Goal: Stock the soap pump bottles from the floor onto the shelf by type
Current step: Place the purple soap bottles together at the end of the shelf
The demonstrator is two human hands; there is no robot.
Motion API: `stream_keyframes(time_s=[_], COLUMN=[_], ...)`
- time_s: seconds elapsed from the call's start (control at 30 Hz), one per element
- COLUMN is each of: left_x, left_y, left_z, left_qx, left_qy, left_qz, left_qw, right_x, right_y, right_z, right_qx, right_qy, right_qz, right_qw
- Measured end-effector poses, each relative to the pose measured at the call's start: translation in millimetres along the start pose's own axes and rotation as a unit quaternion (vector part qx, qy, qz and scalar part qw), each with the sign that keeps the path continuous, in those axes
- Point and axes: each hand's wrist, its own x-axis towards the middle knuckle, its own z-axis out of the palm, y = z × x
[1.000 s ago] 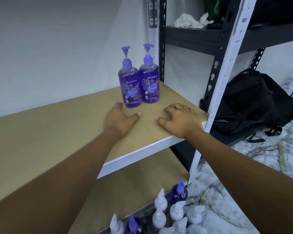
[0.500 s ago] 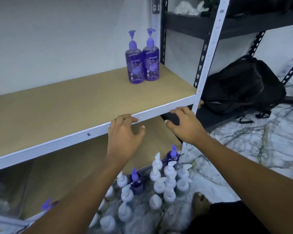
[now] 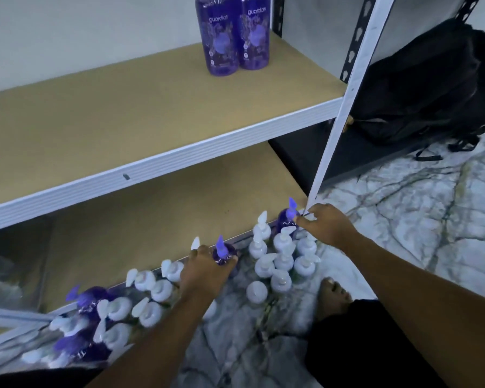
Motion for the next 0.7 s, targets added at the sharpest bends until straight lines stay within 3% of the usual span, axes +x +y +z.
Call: stream_keyframes(time_s=[0.33, 0.53, 0.7], left_x=[75, 87, 95], left_y=[-4, -1, -8], left_z=[37, 45, 55], left_qx=[0.169, 0.171, 0.123], left_qy=[-0.048, -0.052, -0.041], left_qz=[0.012, -0.008, -0.005], left_qw=[0.984, 0.984, 0.992], right_x=[84, 114, 127], right_y=[11, 14, 11], right_z=[34, 51, 63], right_qx=[-0.143, -0.095, -0.096], right_qy=[-0.066, -0.124, -0.112], right_qz=[0.051, 0.067, 0.074], right_qw=[0.986, 0.985, 0.986])
